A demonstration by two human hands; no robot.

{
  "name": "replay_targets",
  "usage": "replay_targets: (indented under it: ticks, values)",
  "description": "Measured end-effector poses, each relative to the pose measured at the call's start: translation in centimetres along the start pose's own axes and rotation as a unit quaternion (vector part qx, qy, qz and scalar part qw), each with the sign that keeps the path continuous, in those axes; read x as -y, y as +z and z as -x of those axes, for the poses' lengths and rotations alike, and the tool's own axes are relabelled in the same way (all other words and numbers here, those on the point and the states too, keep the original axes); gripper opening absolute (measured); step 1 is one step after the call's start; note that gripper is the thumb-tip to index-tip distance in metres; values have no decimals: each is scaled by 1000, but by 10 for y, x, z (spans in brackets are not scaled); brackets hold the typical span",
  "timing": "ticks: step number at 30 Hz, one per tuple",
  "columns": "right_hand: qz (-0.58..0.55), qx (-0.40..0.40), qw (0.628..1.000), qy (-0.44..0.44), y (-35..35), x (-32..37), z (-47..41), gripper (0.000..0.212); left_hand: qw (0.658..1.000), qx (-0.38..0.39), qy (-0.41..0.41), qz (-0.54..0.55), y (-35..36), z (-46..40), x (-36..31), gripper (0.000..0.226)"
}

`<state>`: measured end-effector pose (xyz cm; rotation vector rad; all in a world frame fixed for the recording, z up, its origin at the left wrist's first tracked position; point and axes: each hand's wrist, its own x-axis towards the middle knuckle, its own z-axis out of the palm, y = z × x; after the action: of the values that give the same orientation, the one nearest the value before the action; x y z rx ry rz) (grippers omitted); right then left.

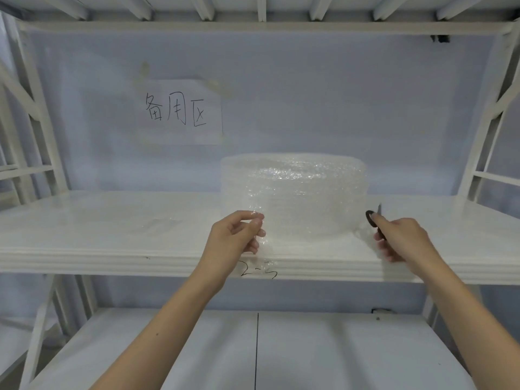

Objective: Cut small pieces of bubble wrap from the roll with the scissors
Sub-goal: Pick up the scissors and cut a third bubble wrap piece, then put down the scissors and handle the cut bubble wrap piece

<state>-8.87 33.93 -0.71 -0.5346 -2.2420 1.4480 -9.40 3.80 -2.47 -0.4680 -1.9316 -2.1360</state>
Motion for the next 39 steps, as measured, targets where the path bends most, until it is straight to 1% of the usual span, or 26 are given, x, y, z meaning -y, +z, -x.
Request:
replay_targets:
  ticks: [2, 5, 8, 10, 11, 12, 13, 14, 16, 17, 18, 19, 20, 22, 26, 33, 36, 39]
  values:
    - [123, -9, 992, -26, -3, -3, -7, 44, 1000, -6, 8, -4, 0, 0, -1, 11]
    - [271, -3, 961, -53, 1, -4, -12, 38, 1000, -6, 12, -8, -1, 1, -2, 10]
    - [379, -16, 923, -68, 6, -4, -11, 30, 1000, -3, 12, -11, -3, 3, -4, 11]
    - [428, -56, 898, -91, 9, -5, -4, 32, 1000, -2, 12, -14, -6, 3, -5, 11]
    - [432, -88, 890, -113, 12, -4, 2, 34, 1000, -3, 11, -15, -8, 3, -5, 12]
    - [419, -114, 889, -143, 16, -1, 8, 35, 1000, -3, 11, -15, -10, 3, -5, 12]
    - [390, -124, 894, -182, 21, 4, 17, 35, 1000, -4, 12, -15, -12, 2, -5, 13]
    - [346, -111, 905, -221, 28, 11, 27, 36, 1000, -5, 14, -13, -14, 2, -5, 13]
    - [201, -26, 940, -276, 47, 32, 49, 33, 1000, -7, 20, -2, -16, 1, -6, 14]
    - [114, 32, 952, -282, 58, 42, 60, 28, 1000, -9, 23, 4, -16, 1, -7, 15]
    - [33, 95, 956, -277, 69, 51, 69, 21, 1000, -11, 27, 8, -17, 1, -8, 16]
    - [-33, 156, 951, -265, 80, 59, 78, 16, 999, -13, 32, 11, -18, 0, -8, 17]
    - [-72, 206, 942, -254, 90, 65, 84, 13, 999, -15, 35, 13, -20, 0, -9, 17]
    - [-97, 262, 928, -246, 107, 73, 92, 10, 999, -18, 38, 15, -24, 1, -9, 17]
    - [-156, 297, 917, -216, 131, 81, 95, 10, 999, -28, 36, 20, -36, 1, -9, 19]
    - [-189, 302, 920, -162, 161, 88, 96, 16, 1000, -15, 25, 4, -63, -4, -5, 28]
    - [-211, 307, 918, -139, 172, 89, 94, 11, 1000, -3, 4, 22, -72, -7, -4, 31]
    - [-224, 309, 916, -126, 182, 89, 93, 7, 1000, -10, -8, 19, -78, -11, -1, 27]
